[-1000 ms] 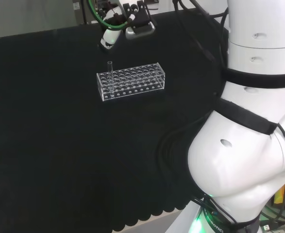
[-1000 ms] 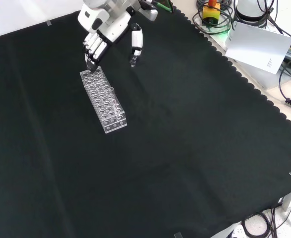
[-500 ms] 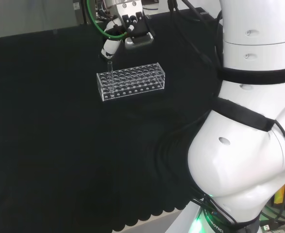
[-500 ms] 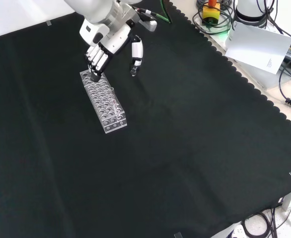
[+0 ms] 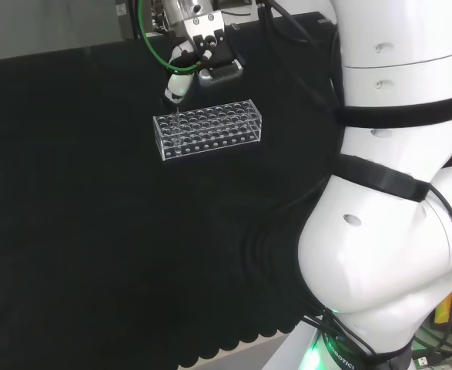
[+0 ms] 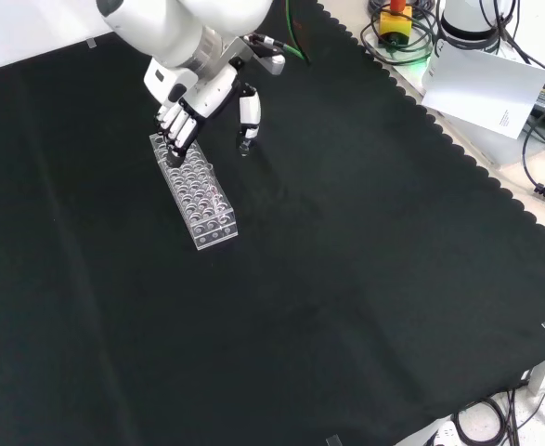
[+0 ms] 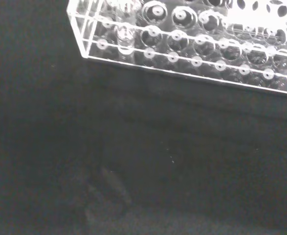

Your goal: Pick up the test tube.

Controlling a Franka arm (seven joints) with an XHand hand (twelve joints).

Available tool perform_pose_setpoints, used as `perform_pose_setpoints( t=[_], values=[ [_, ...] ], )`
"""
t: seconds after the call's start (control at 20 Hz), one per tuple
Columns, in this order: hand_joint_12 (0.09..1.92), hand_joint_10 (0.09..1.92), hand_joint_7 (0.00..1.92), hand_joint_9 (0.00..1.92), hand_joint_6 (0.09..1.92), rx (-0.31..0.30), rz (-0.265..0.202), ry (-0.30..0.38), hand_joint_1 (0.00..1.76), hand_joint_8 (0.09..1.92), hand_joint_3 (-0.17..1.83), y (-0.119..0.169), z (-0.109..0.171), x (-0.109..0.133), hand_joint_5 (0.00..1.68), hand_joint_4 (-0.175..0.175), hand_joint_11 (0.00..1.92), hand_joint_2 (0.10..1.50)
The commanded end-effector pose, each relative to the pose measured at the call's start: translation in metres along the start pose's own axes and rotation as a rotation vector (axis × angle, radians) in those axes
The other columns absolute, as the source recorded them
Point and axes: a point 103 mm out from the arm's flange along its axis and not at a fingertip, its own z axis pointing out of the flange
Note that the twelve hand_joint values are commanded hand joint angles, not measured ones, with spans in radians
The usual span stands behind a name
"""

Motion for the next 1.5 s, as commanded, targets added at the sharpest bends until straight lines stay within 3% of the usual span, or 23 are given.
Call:
perform_pose_setpoints(
  t=[0.05,0.6,1.0,1.1,1.35,1.5],
  values=[
    [1.5,0.94,0.21,0.07,0.09,0.026,0.022,-0.032,0.61,0.85,0.38,0.011,0.008,-0.005,0.24,-0.036,0.0,0.83],
    [1.53,0.91,0.44,0.23,0.09,0.049,0.016,-0.062,0.63,0.88,0.42,0.028,0.016,0.007,0.32,-0.051,0.0,0.81],
    [1.59,0.84,0.73,0.49,0.09,-0.016,0.014,-0.077,0.72,0.87,0.46,0.035,0.012,0.014,0.45,-0.075,0.0,0.8],
    [1.6,0.79,0.86,0.62,0.18,-0.033,0.013,-0.087,0.76,0.86,0.48,0.036,0.01,0.015,0.53,-0.091,0.03,0.79],
    [1.57,0.68,1.09,0.87,0.67,-0.073,0.008,-0.109,0.85,0.84,0.56,0.041,0.006,0.018,0.56,-0.117,0.15,0.75],
    [1.55,0.66,1.15,0.95,0.77,-0.079,0.007,-0.115,0.89,0.84,0.6,0.045,0.003,0.02,0.59,-0.123,0.2,0.73]
  ],
)
